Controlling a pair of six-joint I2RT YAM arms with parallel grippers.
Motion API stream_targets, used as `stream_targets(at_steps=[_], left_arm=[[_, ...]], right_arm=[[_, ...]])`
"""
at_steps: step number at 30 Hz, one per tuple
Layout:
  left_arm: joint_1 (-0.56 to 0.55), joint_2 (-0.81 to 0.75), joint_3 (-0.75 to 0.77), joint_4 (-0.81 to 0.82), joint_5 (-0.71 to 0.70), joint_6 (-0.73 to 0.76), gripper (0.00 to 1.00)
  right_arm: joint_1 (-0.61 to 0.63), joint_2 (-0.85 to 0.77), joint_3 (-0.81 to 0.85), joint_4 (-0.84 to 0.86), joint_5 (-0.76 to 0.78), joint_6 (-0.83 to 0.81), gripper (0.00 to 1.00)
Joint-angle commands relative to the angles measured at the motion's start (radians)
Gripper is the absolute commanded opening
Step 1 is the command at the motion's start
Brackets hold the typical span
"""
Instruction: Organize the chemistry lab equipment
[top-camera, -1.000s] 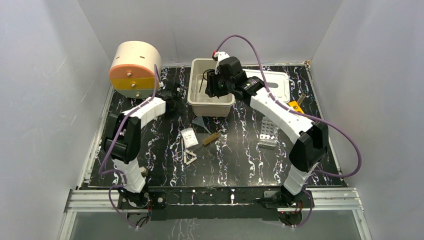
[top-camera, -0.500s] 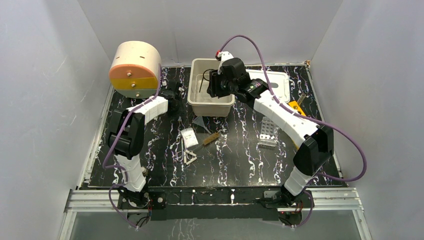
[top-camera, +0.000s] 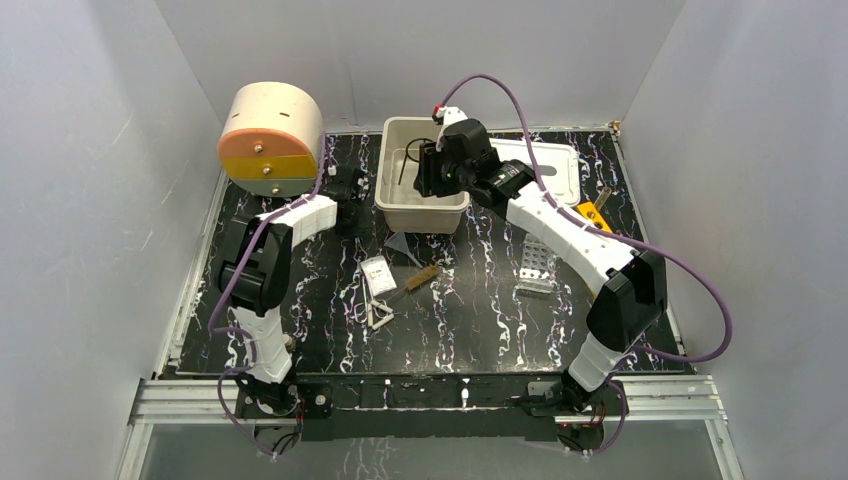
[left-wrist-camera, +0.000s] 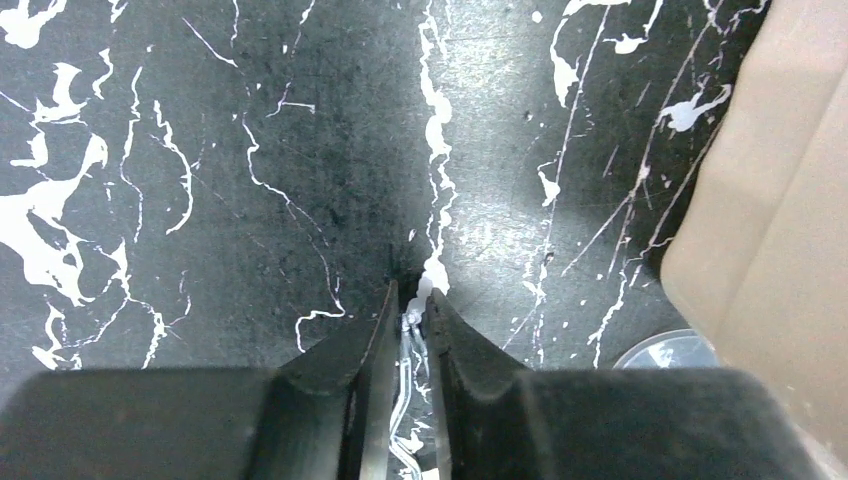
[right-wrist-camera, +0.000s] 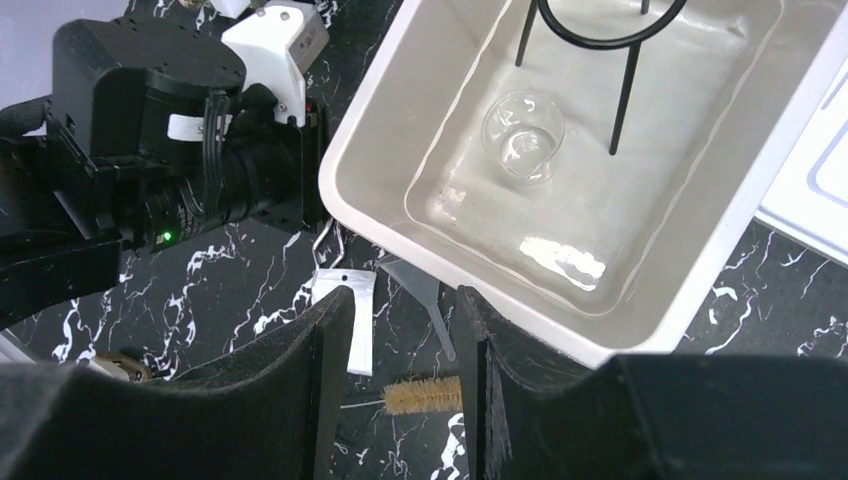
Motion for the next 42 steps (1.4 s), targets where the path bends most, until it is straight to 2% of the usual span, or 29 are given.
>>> stream_targets(at_steps=[1,4,13,16,23,35,42], left_arm=[[0.001,-0.006,-0.029,-0.026,0.002,0.019,0.12],[0.001,-0.015,-0.027,-0.029,-0.010,0.026,0.00],[0.001,-0.137,0.008,-0.087,-0.127,0.086,0.00],[0.001,-0.202,0.008,-0.108,-0.125,0.090,0.00],[0.001,-0.341,-0.011,-0.123,-0.123,0.018,0.00],[0.001,-0.508,-0.010,-0.154,-0.198,-0.040,0.00],[0.001,-0.635,-0.066,-0.147,-0.135,0.015,0.00]], right_arm=[[0.000,-0.049,-0.020,0.063,0.011,0.035,0.50],[0.000,-0.058,-0.028,0.065,0.009,0.045,0.50],[0.000,-0.094,-0.065,0.062,0.003,0.043,0.50],[0.000,-0.101,-0.074,0.064,-0.008,0.037,0.50],[0.000,-0.129,-0.124,0.095,-0.041,0.027,0.51],[0.000,-0.192,-0.317,0.291,-0.318,0.019,0.54],[0.013,-0.194,-0.379,0.402,-0.417,0.010,0.61]])
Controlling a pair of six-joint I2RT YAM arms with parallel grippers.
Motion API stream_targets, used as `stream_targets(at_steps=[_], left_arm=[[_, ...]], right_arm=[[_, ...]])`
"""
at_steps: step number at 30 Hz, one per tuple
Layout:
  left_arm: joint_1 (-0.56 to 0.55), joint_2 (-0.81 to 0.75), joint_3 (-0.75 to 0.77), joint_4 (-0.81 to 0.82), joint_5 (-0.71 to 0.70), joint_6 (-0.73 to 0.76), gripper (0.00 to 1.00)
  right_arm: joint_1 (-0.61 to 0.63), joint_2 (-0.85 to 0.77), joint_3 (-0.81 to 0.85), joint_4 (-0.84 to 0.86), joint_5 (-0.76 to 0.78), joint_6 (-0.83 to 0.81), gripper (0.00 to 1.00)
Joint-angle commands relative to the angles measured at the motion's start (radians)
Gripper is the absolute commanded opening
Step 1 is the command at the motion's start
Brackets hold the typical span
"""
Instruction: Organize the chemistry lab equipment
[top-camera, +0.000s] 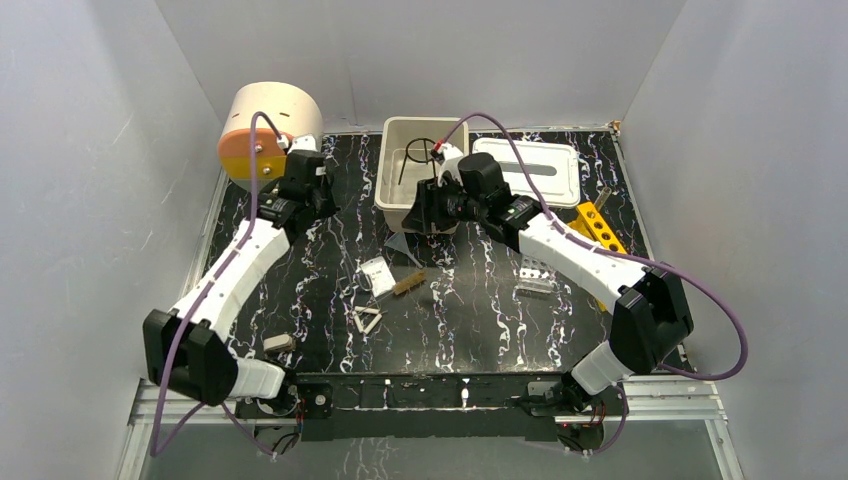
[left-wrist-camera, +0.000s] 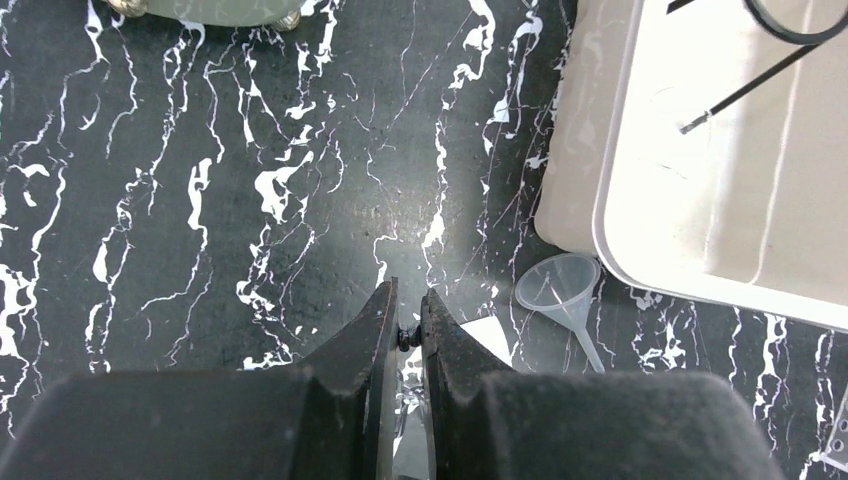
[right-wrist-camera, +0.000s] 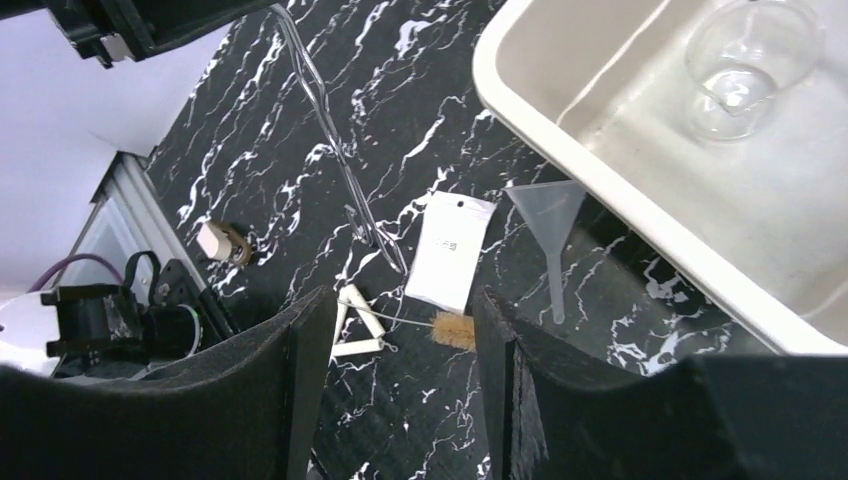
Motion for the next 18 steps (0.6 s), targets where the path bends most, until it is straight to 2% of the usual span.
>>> stream_targets(at_steps=[1,10,16,18], left_arm=[[0.002,-0.119,-0.032,-0.009,0.005,0.026,0.00],[0.002,-0.193,0.049,-0.060,0.046,-0.031,0.00],[0.002,-0.200,0.131,-0.132,0.073,-0.114,0.00],[0.002,-0.177,0.181,-0.164,0.127,-0.142,0.00]], right_arm=[[0.016,-0.040,-0.026,0.166,-0.093,-0.020,0.63],[0.125,0.037,-0.001,0.259,-0.073,-0.047,0.78],[0.181,0.117,0.042,0.327,-0.044,-0.047,0.81],[0.184,0.144,0.048,0.367,-0.047,-0.027,0.81]])
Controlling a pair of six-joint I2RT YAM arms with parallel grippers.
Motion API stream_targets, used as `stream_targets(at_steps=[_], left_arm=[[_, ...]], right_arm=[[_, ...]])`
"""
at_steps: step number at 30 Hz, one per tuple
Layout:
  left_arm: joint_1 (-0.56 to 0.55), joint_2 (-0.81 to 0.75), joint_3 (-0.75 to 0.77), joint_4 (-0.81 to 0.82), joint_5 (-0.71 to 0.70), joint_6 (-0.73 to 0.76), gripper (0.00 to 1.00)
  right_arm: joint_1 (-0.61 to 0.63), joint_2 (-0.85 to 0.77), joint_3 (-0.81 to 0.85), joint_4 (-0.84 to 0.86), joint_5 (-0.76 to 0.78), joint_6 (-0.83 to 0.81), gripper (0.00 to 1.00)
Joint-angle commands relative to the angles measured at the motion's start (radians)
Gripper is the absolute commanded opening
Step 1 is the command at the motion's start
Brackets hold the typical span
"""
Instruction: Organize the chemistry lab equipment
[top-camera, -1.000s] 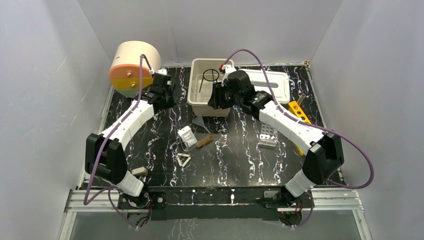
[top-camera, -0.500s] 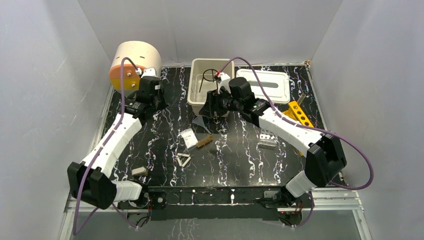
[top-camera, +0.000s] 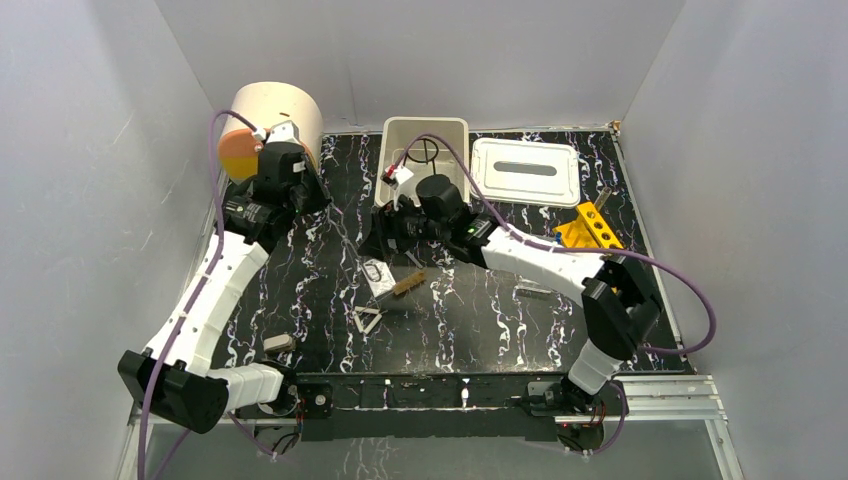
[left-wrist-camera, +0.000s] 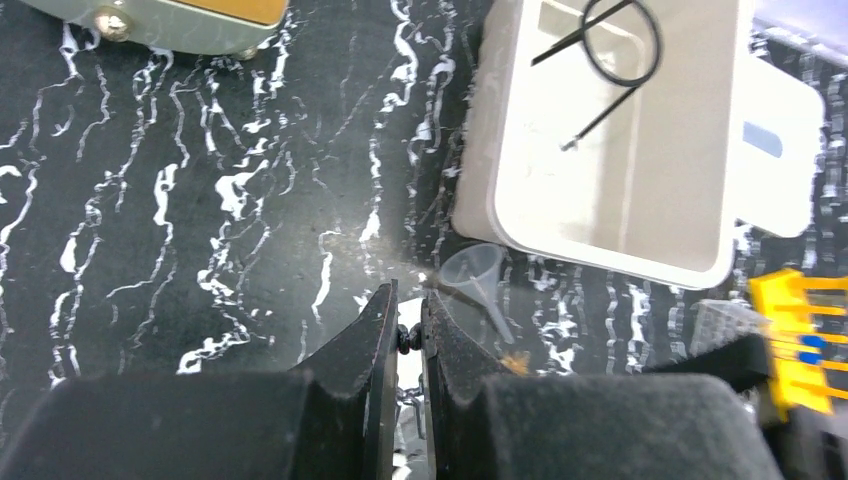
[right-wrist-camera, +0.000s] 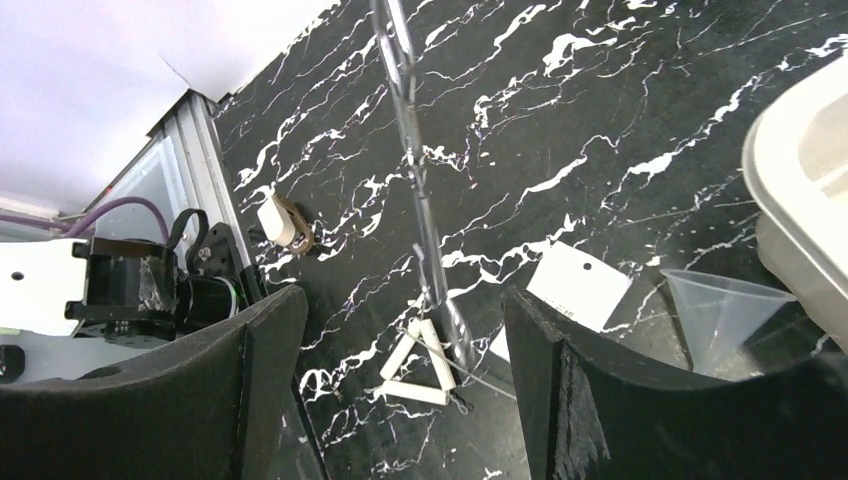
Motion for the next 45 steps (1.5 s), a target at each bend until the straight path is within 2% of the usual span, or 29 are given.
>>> stream_targets(at_steps=[1,6,9,16,21,24,25,27,29,30,33,36,41,45], left_arm=[[0.001,-0.007,0.126,-0.066,0.090,-0.096,0.00],[0.002,-0.011,0.145,-0.076,0.129,-0.139,0.00],[0.002,-0.009,0.158,-0.080,0.155,-0.144,0.00],[0.002,-0.003,0.168,-0.079,0.169,-0.158,0.00],[0.002,0.002,0.174,-0.078,0.173,-0.160,0.00],[0.002,0.006,0.183,-0.083,0.170,-0.153,0.00],[0.002,0.007,0.186,-0.088,0.162,-0.151,0.04],[0.002,0.007,0.187,-0.093,0.147,-0.144,0.37],[0.002,0.010,0.194,-0.100,0.127,-0.133,0.66],[0.002,0.011,0.201,-0.104,0.118,-0.129,0.75],[0.002,0.014,0.232,-0.111,0.094,-0.107,0.91],[0.002,0.018,0.258,-0.111,0.084,-0.081,0.98],[0.002,0.017,0.274,-0.106,0.088,-0.057,0.98],[0.002,0.017,0.258,-0.097,0.107,-0.057,0.98]], right_arm=[[0.006,0.044,0.061,0.160,0.010,0.013,0.81],[0.006,0.084,0.090,0.192,0.053,0.010,0.80],[0.006,0.104,0.121,0.178,0.021,0.002,0.73],[0.006,0.090,0.099,0.200,-0.063,0.015,0.41],[0.006,0.113,0.142,0.161,-0.129,0.016,0.18],[0.005,0.107,0.141,0.153,-0.134,0.020,0.00],[0.005,0.102,0.136,0.153,-0.132,0.020,0.00],[0.003,0.084,0.126,0.151,-0.129,0.018,0.00],[-0.006,0.060,0.123,0.133,-0.122,0.016,0.00],[-0.010,0.044,0.123,0.118,-0.114,0.017,0.00],[-0.030,-0.005,0.131,0.062,-0.088,0.016,0.00],[-0.058,-0.059,0.149,-0.004,-0.005,-0.001,0.00],[-0.152,-0.130,0.192,-0.099,0.175,0.030,0.00],[-0.222,-0.117,0.278,-0.235,0.366,0.055,0.00]])
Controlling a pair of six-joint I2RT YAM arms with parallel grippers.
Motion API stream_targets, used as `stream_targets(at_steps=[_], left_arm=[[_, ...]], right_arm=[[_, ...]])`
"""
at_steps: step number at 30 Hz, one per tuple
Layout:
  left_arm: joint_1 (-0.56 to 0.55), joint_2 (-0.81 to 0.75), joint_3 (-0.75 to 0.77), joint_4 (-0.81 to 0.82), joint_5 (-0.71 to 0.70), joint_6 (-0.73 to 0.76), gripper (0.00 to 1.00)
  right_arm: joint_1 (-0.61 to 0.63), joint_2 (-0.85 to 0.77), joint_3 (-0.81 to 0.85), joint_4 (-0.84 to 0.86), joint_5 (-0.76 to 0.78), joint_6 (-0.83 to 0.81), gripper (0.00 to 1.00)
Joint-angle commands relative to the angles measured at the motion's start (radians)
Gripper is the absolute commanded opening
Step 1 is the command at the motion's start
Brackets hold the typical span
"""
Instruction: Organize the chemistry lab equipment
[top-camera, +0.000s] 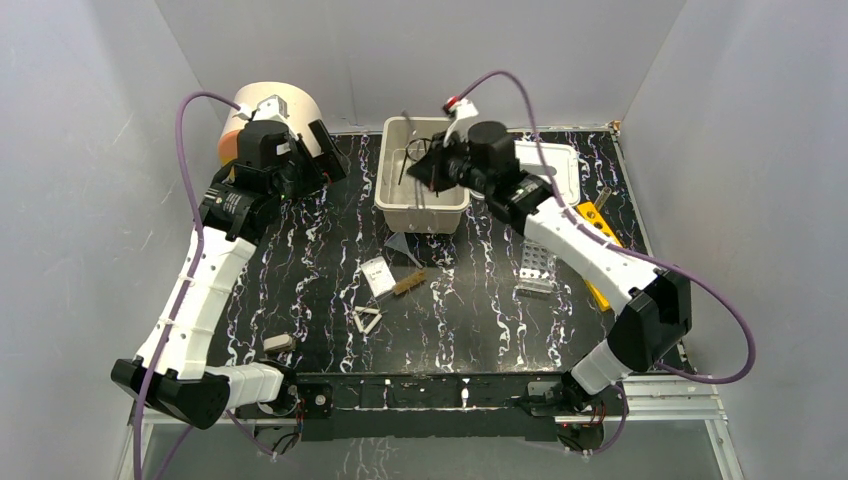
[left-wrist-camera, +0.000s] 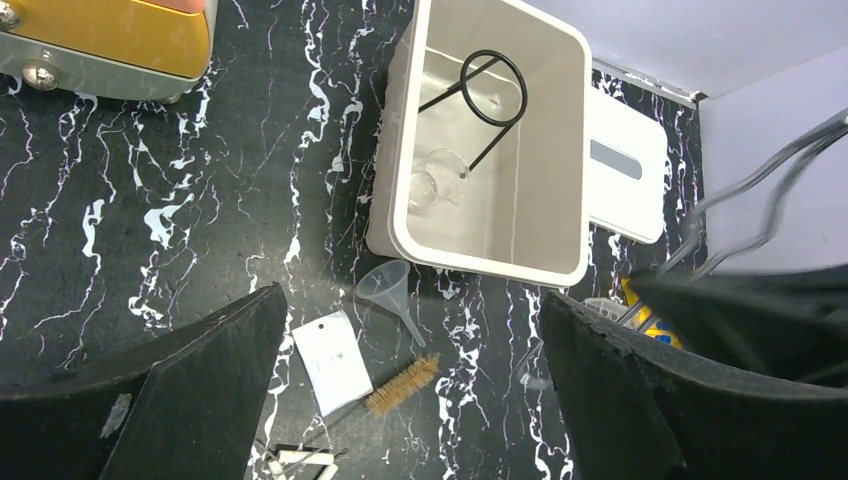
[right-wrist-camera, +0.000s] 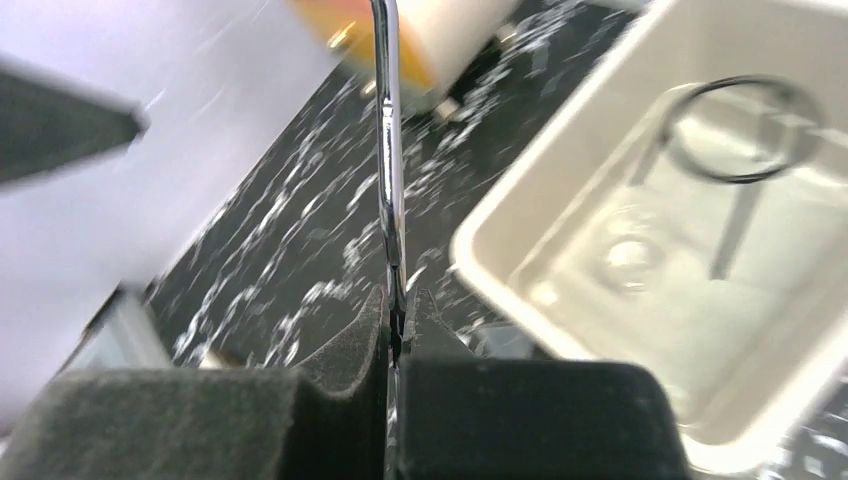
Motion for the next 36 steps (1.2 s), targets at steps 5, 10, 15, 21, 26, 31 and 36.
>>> stream_targets(at_steps=[5,10,15,21,26,31,36], left_arm=[[0.002,-0.012,-0.015,0.019,0.030,0.015,0.98],[0.002,-0.016,-0.056,0.023,0.045,0.023,0.98],[0.002,-0.018,-0.085,0.006,0.041,0.039,0.98],[0.002,-0.027,-0.126,-0.016,0.035,0.041,0.98],[0.001,-0.022,-0.148,-0.021,0.038,0.042,0.98],[0.001,-0.006,-0.145,-0.023,0.031,0.059,0.98],[0.002,0.011,-0.146,-0.023,0.030,0.066,0.98]], right_arm=[[-0.105,0.071,0.262,-0.261,0.418,0.043,0.00],[-0.113,0.213,0.409,-0.360,0.534,-0.001,0.00],[-0.114,0.401,0.634,-0.522,0.616,-0.010,0.00],[-0.116,0.547,0.783,-0.645,0.679,0.022,0.00],[-0.133,0.669,0.894,-0.719,0.653,0.051,0.00],[-0.165,0.756,0.960,-0.746,0.573,0.069,0.00],[-0.184,0.820,1.017,-0.720,0.523,0.041,0.00]])
